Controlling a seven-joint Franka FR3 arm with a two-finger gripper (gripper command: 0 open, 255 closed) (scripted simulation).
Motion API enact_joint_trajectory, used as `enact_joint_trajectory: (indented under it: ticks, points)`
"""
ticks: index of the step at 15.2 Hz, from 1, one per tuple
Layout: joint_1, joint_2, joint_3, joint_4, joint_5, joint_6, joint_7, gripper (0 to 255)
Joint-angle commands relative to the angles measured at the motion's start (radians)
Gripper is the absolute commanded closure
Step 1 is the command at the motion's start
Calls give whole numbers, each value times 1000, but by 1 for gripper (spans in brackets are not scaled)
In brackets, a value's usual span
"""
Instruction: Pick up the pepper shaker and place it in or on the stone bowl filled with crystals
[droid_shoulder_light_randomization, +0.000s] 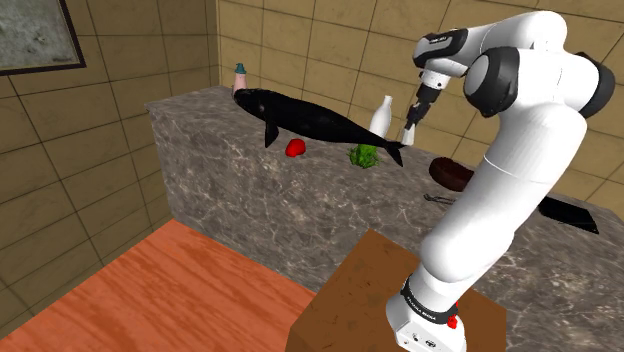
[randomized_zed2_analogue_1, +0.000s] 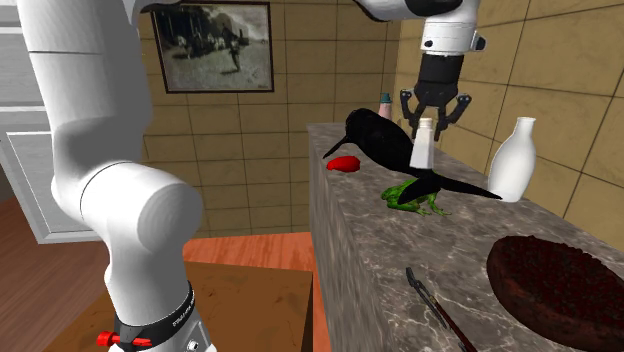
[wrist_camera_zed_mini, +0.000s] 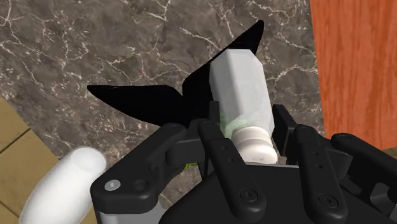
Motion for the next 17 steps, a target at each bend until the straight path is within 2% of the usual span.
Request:
enact_joint_trajectory:
  ticks: [1, 5, 9, 13, 17]
  points:
    - [-32, 23, -26, 20, 17, -10, -63, 255]
    - [-103, 92, -70, 93, 68, -47, -180, 255]
    - [-196, 182, -100, 190, 134, -95, -298, 255]
    - [-313, 290, -112, 316, 208, -157, -408, 255]
    - [-457, 411, -105, 477, 286, -234, -500, 255]
